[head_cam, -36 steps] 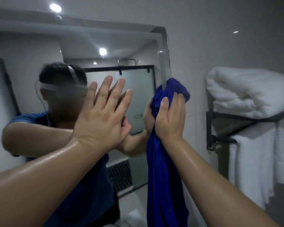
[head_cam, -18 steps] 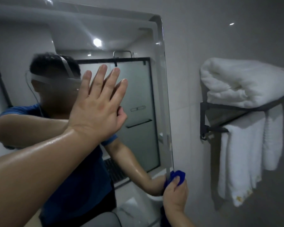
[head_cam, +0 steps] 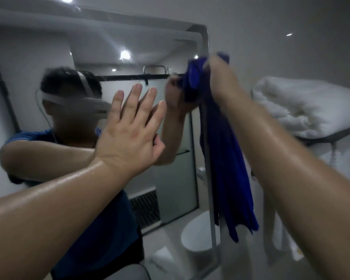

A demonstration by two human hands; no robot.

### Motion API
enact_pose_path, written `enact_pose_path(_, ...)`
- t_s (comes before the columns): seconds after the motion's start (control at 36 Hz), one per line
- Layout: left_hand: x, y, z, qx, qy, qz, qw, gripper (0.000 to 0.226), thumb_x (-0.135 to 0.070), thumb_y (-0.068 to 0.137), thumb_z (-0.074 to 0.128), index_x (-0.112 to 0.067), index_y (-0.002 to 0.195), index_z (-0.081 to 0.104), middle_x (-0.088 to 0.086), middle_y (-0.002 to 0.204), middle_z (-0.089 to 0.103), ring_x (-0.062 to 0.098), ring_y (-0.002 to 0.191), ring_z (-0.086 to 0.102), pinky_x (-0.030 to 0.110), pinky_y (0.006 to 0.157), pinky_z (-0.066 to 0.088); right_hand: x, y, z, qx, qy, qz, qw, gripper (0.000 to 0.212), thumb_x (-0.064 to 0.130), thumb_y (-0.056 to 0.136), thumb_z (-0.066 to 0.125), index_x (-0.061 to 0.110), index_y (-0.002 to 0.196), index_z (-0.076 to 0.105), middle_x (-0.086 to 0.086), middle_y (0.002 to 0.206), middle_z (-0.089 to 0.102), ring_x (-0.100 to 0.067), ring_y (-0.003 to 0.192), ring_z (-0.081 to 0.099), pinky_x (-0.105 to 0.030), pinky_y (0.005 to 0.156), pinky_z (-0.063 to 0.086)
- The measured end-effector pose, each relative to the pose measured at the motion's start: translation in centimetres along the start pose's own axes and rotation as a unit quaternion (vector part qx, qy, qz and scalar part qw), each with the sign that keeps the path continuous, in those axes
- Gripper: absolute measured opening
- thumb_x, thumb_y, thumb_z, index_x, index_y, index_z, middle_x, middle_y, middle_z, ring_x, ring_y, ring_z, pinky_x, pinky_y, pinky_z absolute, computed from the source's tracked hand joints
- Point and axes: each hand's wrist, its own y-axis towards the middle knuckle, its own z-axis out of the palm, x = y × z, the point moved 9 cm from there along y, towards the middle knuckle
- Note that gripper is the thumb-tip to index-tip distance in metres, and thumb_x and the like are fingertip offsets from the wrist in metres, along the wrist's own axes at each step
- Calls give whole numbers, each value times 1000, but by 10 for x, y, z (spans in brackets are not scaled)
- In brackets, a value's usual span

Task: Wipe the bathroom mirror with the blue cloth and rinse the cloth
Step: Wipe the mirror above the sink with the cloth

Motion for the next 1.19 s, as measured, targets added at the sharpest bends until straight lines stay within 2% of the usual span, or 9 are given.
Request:
enact_pose_path(0.08,1,0,0,-2,-5,-2,1000,77,-49,102,34,-19,171,20,14,180,6,41,166,-3,63,132,-1,47,5,-6,68,-146,-63,985,12,20,80,60,18,90,54,0,91,54,-15,77,53,-17,60,44)
enact_pose_path(0.19,1,-1,-1,-2,-5,0,1000,77,-49,101,36,-19,171,22,15,179,8,41,165,-1,63,132,1,38,9,-9,93,-317,-140,933,54,8,88,62,10,140,48,-9,128,48,-23,108,49,-28,89,41)
enact_pose_path(0.56,3,0,4,29,-29,-7,999,76,-50,101,33,-21,171,23,12,180,8,38,166,-2,61,132,-1,-4,-38,-20,137,-334,-123,924,9,25,97,63,16,100,65,-3,89,68,-26,87,67,-39,74,54)
enact_pose_path(0.69,7,-6,-12,-6,-175,-1,985,64,-55,104,34,-21,152,57,7,168,43,30,162,27,57,132,15,0,-66,-10,216,-189,-40,957,24,31,100,62,9,102,71,-2,86,75,-18,78,71,-35,73,56)
enact_pose_path(0.83,-28,-37,-13,119,-450,-79,882,99,-95,86,33,-30,161,42,-9,157,53,14,145,48,46,122,39,14,-67,-9,199,154,39,967,11,11,103,59,8,107,68,-8,84,73,-17,73,72,-27,62,58)
enact_pose_path(0.89,-60,-55,-7,249,-594,-150,750,101,-86,80,64,-38,163,32,-17,150,59,6,131,61,39,114,51,17,-60,-11,169,267,59,947,12,4,103,55,4,111,64,-8,80,70,-15,67,70,-25,56,55)
enact_pose_path(0.97,-101,-73,-6,341,-753,-238,510,40,-24,100,73,-17,138,60,5,116,81,23,106,78,47,98,63,0,-55,-9,156,264,105,946,19,4,103,54,-1,119,62,-10,83,71,-16,65,71,-27,55,56)
enact_pose_path(1.08,-99,-72,-20,323,-729,-252,549,14,-19,100,57,-17,86,60,4,75,67,21,69,62,33,70,48,-59,-77,-6,278,-26,188,942,19,23,104,58,12,117,67,-1,80,76,-13,67,71,-29,63,57)
enact_pose_path(1.19,-84,-54,-36,323,-713,-260,566,29,-18,103,54,-22,75,59,-4,60,55,11,50,48,19,46,37,-114,-130,-31,467,-436,232,733,61,73,101,45,19,116,68,-3,111,77,-24,100,74,-50,96,61)
